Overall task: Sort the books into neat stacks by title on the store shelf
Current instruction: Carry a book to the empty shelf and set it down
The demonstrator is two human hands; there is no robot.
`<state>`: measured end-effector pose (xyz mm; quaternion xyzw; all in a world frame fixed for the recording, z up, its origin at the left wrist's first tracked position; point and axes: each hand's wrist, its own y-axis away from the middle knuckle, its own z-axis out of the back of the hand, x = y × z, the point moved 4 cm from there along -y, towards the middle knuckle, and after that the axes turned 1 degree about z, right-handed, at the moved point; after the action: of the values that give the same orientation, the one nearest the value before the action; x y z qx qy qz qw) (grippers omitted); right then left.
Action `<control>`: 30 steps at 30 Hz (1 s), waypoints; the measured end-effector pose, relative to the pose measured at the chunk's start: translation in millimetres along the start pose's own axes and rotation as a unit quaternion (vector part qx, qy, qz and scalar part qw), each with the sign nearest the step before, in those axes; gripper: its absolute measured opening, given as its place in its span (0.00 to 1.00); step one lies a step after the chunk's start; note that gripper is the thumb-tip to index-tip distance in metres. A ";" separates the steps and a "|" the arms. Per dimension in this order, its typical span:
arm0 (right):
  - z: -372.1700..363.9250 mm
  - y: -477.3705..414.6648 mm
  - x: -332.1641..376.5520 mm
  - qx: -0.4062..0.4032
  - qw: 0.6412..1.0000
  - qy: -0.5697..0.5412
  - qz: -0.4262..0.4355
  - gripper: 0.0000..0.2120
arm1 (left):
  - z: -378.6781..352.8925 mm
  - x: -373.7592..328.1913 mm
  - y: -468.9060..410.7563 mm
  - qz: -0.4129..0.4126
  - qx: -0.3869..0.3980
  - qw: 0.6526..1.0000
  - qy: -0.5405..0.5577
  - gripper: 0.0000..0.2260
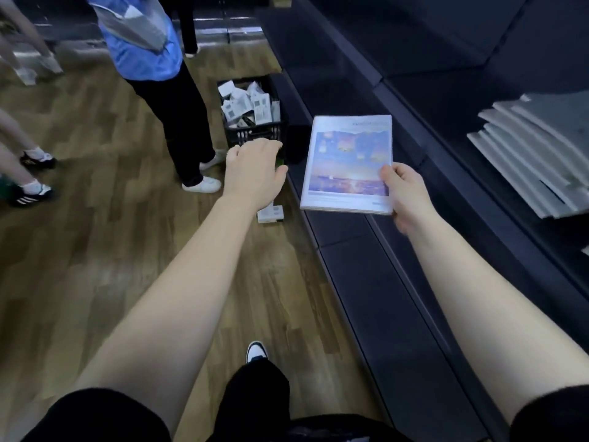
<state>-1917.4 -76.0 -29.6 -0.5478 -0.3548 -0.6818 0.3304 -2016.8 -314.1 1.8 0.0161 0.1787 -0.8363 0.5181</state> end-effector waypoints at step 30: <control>141.5 -285.6 66.3 -0.418 0.904 0.000 -0.086 0.14 | -110.8 -227.8 -428.6 -0.369 0.048 0.922 0.107 0.21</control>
<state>-2096.6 190.8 21.6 -0.6032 -0.0835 -0.7931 0.0110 -2302.8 88.1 67.4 0.0633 0.1856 -0.9692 0.1491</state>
